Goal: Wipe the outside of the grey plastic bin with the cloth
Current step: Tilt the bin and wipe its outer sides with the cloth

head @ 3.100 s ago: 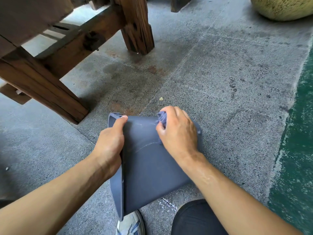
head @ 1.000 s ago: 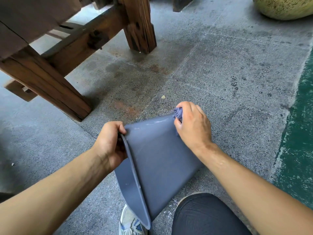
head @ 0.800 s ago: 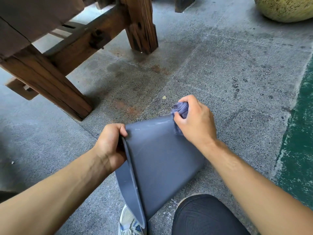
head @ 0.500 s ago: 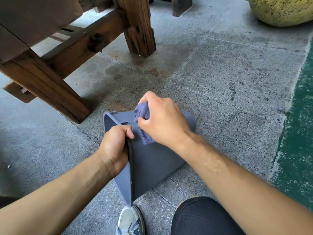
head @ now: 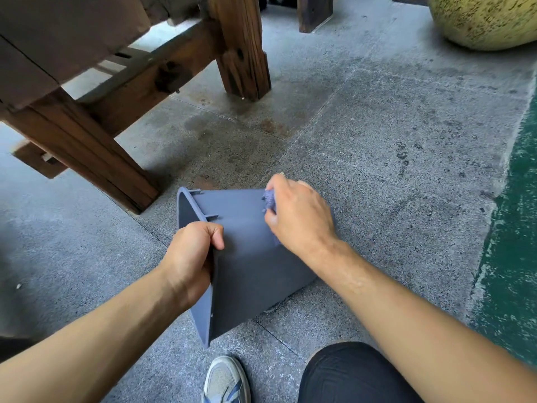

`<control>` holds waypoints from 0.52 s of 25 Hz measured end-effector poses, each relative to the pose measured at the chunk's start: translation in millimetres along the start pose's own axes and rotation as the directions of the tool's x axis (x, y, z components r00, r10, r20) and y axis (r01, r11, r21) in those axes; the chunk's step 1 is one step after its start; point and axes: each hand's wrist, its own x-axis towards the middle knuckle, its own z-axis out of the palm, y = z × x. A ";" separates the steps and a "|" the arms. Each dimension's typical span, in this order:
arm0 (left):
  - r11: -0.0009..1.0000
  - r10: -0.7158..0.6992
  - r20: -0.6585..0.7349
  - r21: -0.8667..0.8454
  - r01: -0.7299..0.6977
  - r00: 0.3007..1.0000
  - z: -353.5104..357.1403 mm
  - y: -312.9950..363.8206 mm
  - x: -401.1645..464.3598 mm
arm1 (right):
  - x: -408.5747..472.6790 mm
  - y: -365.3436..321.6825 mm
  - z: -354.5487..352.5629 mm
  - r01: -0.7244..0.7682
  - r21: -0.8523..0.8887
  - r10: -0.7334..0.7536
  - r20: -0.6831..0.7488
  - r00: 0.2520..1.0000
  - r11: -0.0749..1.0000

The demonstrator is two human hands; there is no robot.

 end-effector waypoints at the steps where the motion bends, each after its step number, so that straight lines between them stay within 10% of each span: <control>1: 1.000 -0.001 -0.008 0.001 0.001 1.000 -4.1 -0.5 -0.2 | 0.5 10.7 4.1 -0.027 -0.003 0.027 -0.002 1.000 1.000; 13: 0.995 0.005 -0.125 -0.102 -0.017 0.992 -47.2 -4.0 7.9 | 5.5 106.4 49.7 -0.321 -0.004 0.321 -0.018 0.947 0.947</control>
